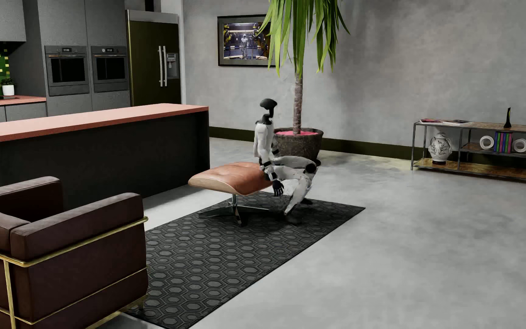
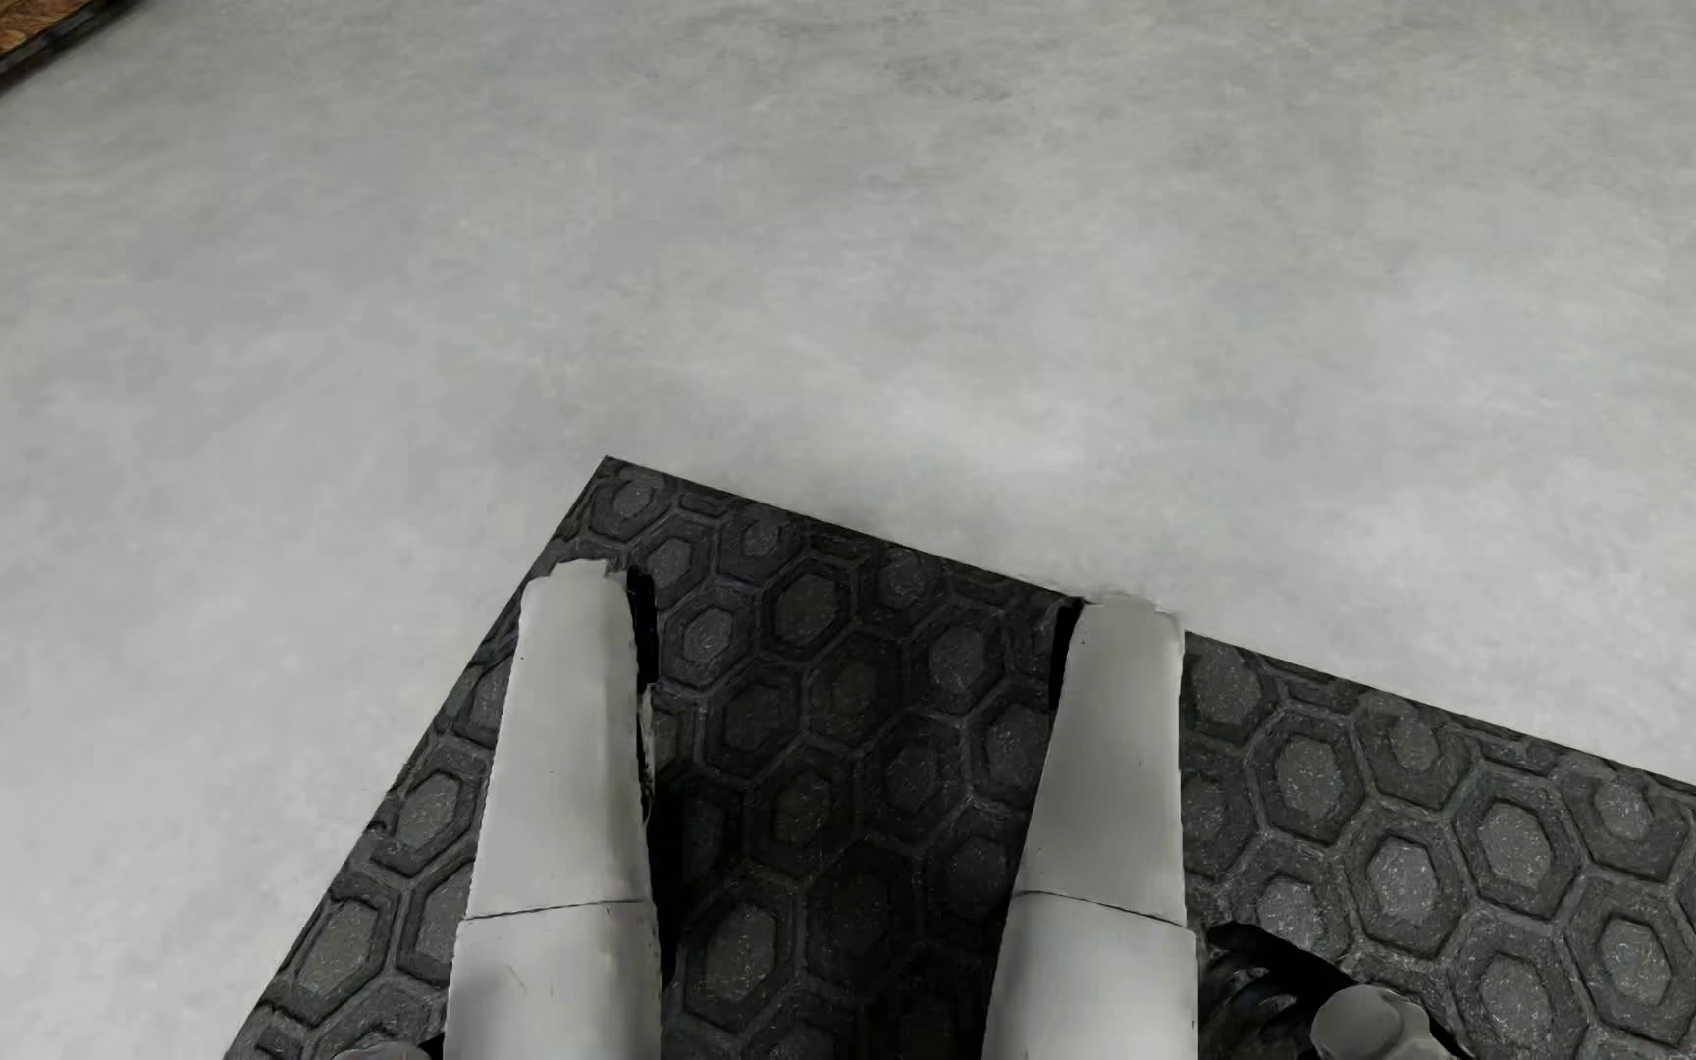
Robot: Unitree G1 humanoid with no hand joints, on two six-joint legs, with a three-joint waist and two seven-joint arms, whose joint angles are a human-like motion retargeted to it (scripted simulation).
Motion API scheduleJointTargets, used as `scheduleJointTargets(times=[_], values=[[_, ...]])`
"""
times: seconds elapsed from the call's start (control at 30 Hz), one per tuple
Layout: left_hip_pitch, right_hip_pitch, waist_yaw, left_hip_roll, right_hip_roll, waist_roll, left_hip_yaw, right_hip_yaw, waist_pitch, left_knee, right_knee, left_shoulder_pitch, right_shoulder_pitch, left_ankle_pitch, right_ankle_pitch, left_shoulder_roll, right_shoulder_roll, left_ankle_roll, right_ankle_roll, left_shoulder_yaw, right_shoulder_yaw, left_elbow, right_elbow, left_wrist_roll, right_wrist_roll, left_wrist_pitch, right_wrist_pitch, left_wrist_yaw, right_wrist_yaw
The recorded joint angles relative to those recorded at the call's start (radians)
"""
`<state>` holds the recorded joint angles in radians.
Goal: Stand up from the leather chair
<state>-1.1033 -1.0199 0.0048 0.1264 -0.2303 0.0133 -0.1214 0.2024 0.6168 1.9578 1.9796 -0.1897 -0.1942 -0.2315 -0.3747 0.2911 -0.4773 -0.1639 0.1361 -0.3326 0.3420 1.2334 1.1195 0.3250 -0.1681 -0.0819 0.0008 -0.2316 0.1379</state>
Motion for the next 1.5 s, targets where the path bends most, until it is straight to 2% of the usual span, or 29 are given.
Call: scheduleJointTargets(times=[0.03, 0.07, 0.17, 0.2, 0.27, 0.37, 0.4, 0.43, 0.47, 0.53, 0.57, 0.6, 0.63, 0.7, 0.73, 0.8, 0.83, 0.87, 0.93, 1.0, 1.03, 1.07, 1.1, 1.17, 1.27, 1.33, 1.4, 1.43, 1.5], values=[[0.005, 0.007, 0.000, 0.003, -0.002, 0.000, 0.001, -0.002, -0.006, 0.000, -0.002, 0.036, 0.042, 0.006, 0.001, -0.018, 0.006, -0.001, 0.000, -0.012, -0.006, -0.003, 0.010, 0.067, -0.071, -0.020, -0.025, -0.054, 0.054], [0.012, 0.012, 0.000, 0.003, -0.005, 0.000, 0.002, -0.004, -0.012, -0.002, -0.003, 0.078, 0.089, 0.008, 0.003, -0.030, 0.014, -0.003, 0.000, -0.001, -0.025, -0.013, 0.004, 0.062, -0.092, -0.016, -0.036, -0.060, 0.094], [0.023, 0.017, 0.000, 0.010, -0.004, -0.001, -0.002, -0.004, -0.032, -0.005, -0.005, 0.191, 0.211, 0.006, 0.011, -0.042, 0.074, -0.010, 0.006, 0.081, -0.100, -0.093, -0.011, -0.074, -0.015, 0.002, -0.015, -0.042, 0.067], [0.027, 0.021, 0.002, 0.010, -0.002, -0.001, -0.004, -0.002, -0.036, -0.006, -0.006, 0.206, 0.238, 0.006, 0.011, -0.048, 0.099, -0.011, 0.006, 0.087, -0.116, -0.124, -0.021, -0.088, 0.000, 0.007, -0.006, -0.013, 0.028], [0.036, 0.030, 0.004, 0.003, 0.004, 0.000, -0.004, -0.002, -0.043, -0.009, -0.009, 0.193, 0.256, 0.008, 0.011, -0.056, 0.133, -0.006, 0.001, 0.087, -0.128, -0.100, -0.038, -0.072, 0.008, -0.006, -0.011, 0.007, 0.022], [0.043, 0.037, -0.001, -0.005, 0.017, 0.003, -0.005, 0.000, -0.050, -0.009, -0.010, 0.165, 0.229, 0.009, 0.012, -0.031, 0.122, -0.001, -0.007, 0.062, -0.097, -0.082, -0.059, -0.074, -0.031, -0.011, -0.049, 0.016, 0.077], [0.043, 0.037, 0.000, -0.004, 0.022, 0.004, -0.005, 0.002, -0.052, -0.008, -0.010, 0.154, 0.219, 0.010, 0.014, -0.017, 0.108, 0.001, -0.007, 0.064, -0.086, -0.087, -0.073, -0.075, -0.045, -0.013, -0.042, 0.033, 0.043], [0.041, 0.036, -0.001, -0.005, 0.024, 0.005, -0.004, 0.001, -0.057, -0.008, -0.010, 0.147, 0.209, 0.009, 0.015, -0.003, 0.093, 0.003, -0.008, 0.065, -0.082, -0.093, -0.083, -0.094, -0.060, -0.012, -0.055, 0.027, 0.097], [0.042, 0.035, -0.002, -0.006, 0.024, 0.005, -0.004, 0.002, -0.058, -0.008, -0.010, 0.137, 0.197, 0.008, 0.018, 0.011, 0.078, 0.003, -0.008, 0.068, -0.074, -0.107, -0.082, -0.118, -0.081, -0.008, -0.064, 0.029, 0.112], [0.038, 0.030, -0.002, -0.007, 0.024, 0.006, -0.006, 0.006, -0.062, -0.007, -0.010, 0.120, 0.184, 0.008, 0.025, 0.042, 0.043, 0.002, -0.006, 0.086, -0.064, -0.168, -0.106, -0.170, -0.109, -0.010, -0.108, -0.006, 0.244], [0.037, 0.026, -0.002, -0.008, 0.024, 0.007, -0.004, 0.005, -0.063, -0.007, -0.009, 0.116, 0.186, 0.007, 0.030, 0.055, 0.017, 0.000, -0.012, 0.094, -0.060, -0.228, -0.148, -0.204, -0.128, -0.003, -0.121, 0.005, 0.300], [0.034, 0.020, -0.003, -0.010, 0.026, 0.008, -0.004, 0.007, -0.059, -0.009, -0.010, 0.097, 0.176, 0.009, 0.037, 0.077, -0.020, -0.001, -0.013, 0.107, -0.058, -0.290, -0.197, -0.248, -0.124, -0.010, -0.130, 0.036, 0.273], [0.026, 0.013, -0.005, -0.011, 0.027, 0.012, -0.005, 0.008, -0.062, -0.010, -0.011, 0.080, 0.174, 0.014, 0.043, 0.095, -0.064, -0.001, -0.016, 0.107, -0.058, -0.372, -0.257, -0.291, -0.122, -0.001, -0.115, 0.063, 0.294], [0.017, 0.001, -0.007, -0.002, 0.040, 0.011, -0.007, 0.014, -0.063, -0.012, -0.015, 0.035, 0.150, 0.022, 0.054, 0.149, -0.153, -0.013, -0.018, 0.108, -0.049, -0.557, -0.404, -0.357, -0.043, -0.018, -0.072, 0.186, 0.124], [0.011, -0.006, -0.011, 0.000, 0.043, 0.013, -0.007, 0.016, -0.054, -0.011, -0.014, -0.003, 0.108, 0.026, 0.057, 0.181, -0.192, -0.016, -0.019, 0.090, -0.031, -0.651, -0.483, -0.378, -0.018, -0.044, -0.059, 0.277, 0.000], [-0.001, -0.023, -0.016, 0.009, 0.051, 0.014, -0.008, 0.023, -0.040, -0.007, -0.011, -0.094, -0.010, 0.028, 0.062, 0.274, -0.263, -0.023, -0.017, 0.018, 0.059, -0.825, -0.658, -0.374, 0.009, -0.097, -0.083, 0.391, -0.219], [-0.010, -0.034, -0.015, 0.018, 0.057, 0.015, -0.011, 0.031, -0.033, -0.003, -0.011, -0.154, -0.082, 0.025, 0.068, 0.327, -0.292, -0.025, -0.006, -0.038, 0.128, -0.895, -0.746, -0.354, 0.008, -0.115, -0.096, 0.387, -0.295], [-0.016, -0.047, -0.016, 0.017, 0.059, 0.012, -0.008, 0.035, -0.021, -0.002, -0.010, -0.228, -0.173, 0.024, 0.074, 0.380, -0.320, -0.026, -0.008, -0.107, 0.213, -0.958, -0.819, -0.327, -0.006, -0.128, -0.113, 0.341, -0.330], [-0.039, -0.071, -0.016, 0.022, 0.064, 0.008, -0.011, 0.043, 0.003, 0.003, -0.011, -0.382, -0.380, 0.021, 0.073, 0.460, -0.348, -0.030, 0.004, -0.276, 0.407, -1.054, -0.918, -0.266, -0.059, -0.156, -0.166, 0.193, -0.239], [-0.066, -0.102, -0.016, 0.027, 0.068, 0.005, -0.013, 0.044, 0.038, 0.007, -0.010, -0.526, -0.582, 0.010, 0.062, 0.496, -0.338, -0.034, 0.005, -0.428, 0.609, -1.101, -0.949, -0.235, -0.092, -0.155, -0.206, 0.014, -0.102], [-0.087, -0.125, -0.018, 0.025, 0.063, 0.005, -0.015, 0.045, 0.053, 0.010, -0.007, -0.572, -0.660, 0.003, 0.057, 0.503, -0.323, -0.038, 0.013, -0.487, 0.693, -1.098, -0.946, -0.242, -0.117, -0.176, -0.235, 0.072, -0.069], [-0.109, -0.144, -0.016, 0.029, 0.065, 0.006, -0.019, 0.048, 0.082, 0.016, -0.004, -0.608, -0.720, -0.003, 0.050, 0.514, -0.308, -0.039, 0.025, -0.506, 0.759, -1.090, -0.928, -0.258, -0.126, -0.199, -0.244, 0.176, -0.195], [-0.132, -0.166, -0.013, 0.033, 0.067, 0.005, -0.022, 0.052, 0.110, 0.021, 0.001, -0.631, -0.744, -0.011, 0.043, 0.531, -0.318, -0.041, 0.029, -0.504, 0.781, -1.109, -0.935, -0.274, -0.115, -0.206, -0.238, 0.221, -0.279], [-0.196, -0.234, -0.013, 0.028, 0.074, 0.001, -0.027, 0.060, 0.152, 0.032, 0.013, -0.678, -0.805, -0.025, 0.034, 0.578, -0.386, -0.050, 0.027, -0.531, 0.826, -1.191, -1.028, -0.311, -0.083, -0.228, -0.242, 0.310, -0.354], [-0.305, -0.347, -0.015, 0.038, 0.086, -0.008, -0.040, 0.074, 0.211, 0.049, 0.025, -0.746, -0.884, -0.059, 0.010, 0.660, -0.454, -0.070, 0.036, -0.559, 0.897, -1.310, -1.112, -0.355, -0.061, -0.266, -0.262, 0.442, -0.526], [-0.369, -0.406, -0.014, 0.045, 0.089, -0.016, -0.049, 0.071, 0.243, 0.051, 0.019, -0.795, -0.924, -0.089, -0.010, 0.707, -0.498, -0.074, 0.042, -0.582, 0.920, -1.357, -1.155, -0.359, -0.061, -0.282, -0.285, 0.492, -0.591], [-0.396, -0.428, -0.011, 0.044, 0.088, -0.023, -0.049, 0.062, 0.259, 0.029, -0.008, -0.855, -0.942, -0.115, -0.034, 0.726, -0.521, -0.070, 0.047, -0.623, 0.924, -1.373, -1.173, -0.364, -0.054, -0.300, -0.304, 0.506, -0.618], [-0.388, -0.419, -0.010, 0.041, 0.091, -0.026, -0.044, 0.053, 0.264, 0.006, -0.034, -0.869, -0.938, -0.127, -0.042, 0.720, -0.515, -0.063, 0.043, -0.631, 0.921, -1.362, -1.161, -0.359, -0.058, -0.306, -0.312, 0.508, -0.626], [-0.338, -0.370, -0.011, 0.027, 0.093, -0.028, -0.027, 0.032, 0.256, -0.088, -0.129, -0.837, -0.908, -0.131, -0.039, 0.681, -0.478, -0.043, 0.033, -0.615, 0.899, -1.311, -1.104, -0.335, -0.072, -0.296, -0.308, 0.484, -0.590]])
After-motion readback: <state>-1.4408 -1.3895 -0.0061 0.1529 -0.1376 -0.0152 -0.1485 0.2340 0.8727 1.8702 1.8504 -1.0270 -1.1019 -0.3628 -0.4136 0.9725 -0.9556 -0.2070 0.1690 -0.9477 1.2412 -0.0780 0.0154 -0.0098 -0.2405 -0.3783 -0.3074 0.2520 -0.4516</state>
